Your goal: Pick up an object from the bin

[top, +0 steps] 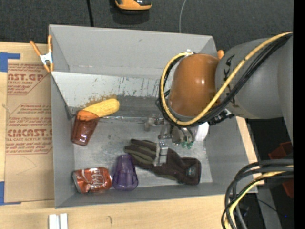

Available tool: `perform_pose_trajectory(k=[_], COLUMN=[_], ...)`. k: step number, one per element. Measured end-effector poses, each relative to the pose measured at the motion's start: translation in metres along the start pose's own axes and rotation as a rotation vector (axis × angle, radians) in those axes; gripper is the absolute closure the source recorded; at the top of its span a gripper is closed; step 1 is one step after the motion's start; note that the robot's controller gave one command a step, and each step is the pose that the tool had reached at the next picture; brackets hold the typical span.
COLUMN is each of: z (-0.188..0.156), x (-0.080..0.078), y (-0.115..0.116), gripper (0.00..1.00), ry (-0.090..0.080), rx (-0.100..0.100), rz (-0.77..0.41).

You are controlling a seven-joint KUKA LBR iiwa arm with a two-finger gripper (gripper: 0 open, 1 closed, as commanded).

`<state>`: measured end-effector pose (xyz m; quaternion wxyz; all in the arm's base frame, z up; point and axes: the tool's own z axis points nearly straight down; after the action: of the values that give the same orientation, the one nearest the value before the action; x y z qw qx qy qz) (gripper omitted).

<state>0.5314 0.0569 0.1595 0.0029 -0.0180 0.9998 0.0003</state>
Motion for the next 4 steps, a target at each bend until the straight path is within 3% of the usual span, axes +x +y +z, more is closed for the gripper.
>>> perform_pose_trajectory(k=[1, 2, 3, 4], z=[0.011, 0.011, 0.092, 0.088], x=[0.028, 0.027, 0.037, 0.039], y=[-0.018, -0.018, -0.031, -0.034], gripper=[0.0, 0.0, 0.0, 1.0], ry=[0.01, 0.005, 0.005, 0.0], rx=[0.0, 0.0, 0.0, 0.0], rz=[0.112, 0.138, 0.265, 0.375])
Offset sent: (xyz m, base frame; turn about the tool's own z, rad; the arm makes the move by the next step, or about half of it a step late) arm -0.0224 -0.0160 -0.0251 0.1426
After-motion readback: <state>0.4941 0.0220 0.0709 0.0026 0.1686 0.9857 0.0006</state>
